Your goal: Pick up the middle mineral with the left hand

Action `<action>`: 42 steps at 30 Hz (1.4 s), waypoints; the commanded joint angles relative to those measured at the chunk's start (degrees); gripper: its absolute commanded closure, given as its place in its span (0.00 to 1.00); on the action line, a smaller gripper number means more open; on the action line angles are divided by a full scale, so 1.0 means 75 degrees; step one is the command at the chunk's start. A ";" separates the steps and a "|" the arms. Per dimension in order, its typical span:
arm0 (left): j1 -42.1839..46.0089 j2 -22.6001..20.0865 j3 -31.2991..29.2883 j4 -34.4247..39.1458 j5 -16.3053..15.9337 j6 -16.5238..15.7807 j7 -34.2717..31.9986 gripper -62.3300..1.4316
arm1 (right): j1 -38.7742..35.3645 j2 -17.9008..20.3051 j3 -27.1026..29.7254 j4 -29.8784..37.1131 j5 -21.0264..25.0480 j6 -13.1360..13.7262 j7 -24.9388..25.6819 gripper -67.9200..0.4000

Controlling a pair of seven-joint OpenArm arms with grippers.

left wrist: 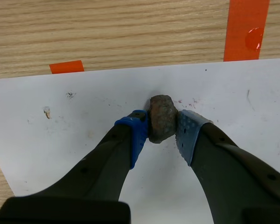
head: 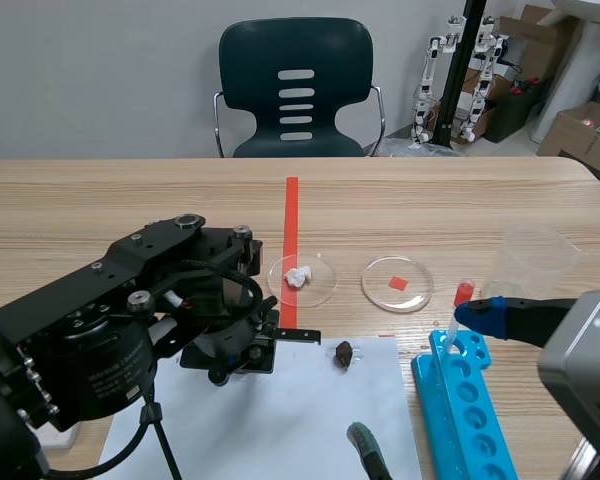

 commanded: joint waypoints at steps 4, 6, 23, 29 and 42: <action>-0.0041 0.0035 0.0035 0.0073 0.0009 0.0029 -0.0312 0.78 | 0.0006 -0.0020 0.0050 0.0154 0.0052 0.0000 0.0117 0.00; -0.0020 0.0017 0.0035 0.0076 0.0006 0.0029 -0.0495 0.78 | 0.0006 -0.0020 0.0050 0.0154 0.0052 0.0000 0.0117 0.00; 0.0787 -0.1209 -0.0073 0.1501 -0.0347 0.0029 -0.2317 0.78 | 0.0006 -0.0020 0.0050 0.0154 0.0052 0.0000 0.0114 0.00; 0.1807 -0.2005 -0.0391 0.2594 -0.0720 0.0006 -0.3602 0.78 | 0.0006 -0.0020 0.0050 0.0154 0.0052 0.0000 0.0114 0.00; 0.4450 -0.4197 -0.1792 0.4503 -0.1725 -0.1090 -0.6123 0.78 | 0.0006 -0.0020 0.0050 0.0154 0.0052 0.0000 0.0114 0.00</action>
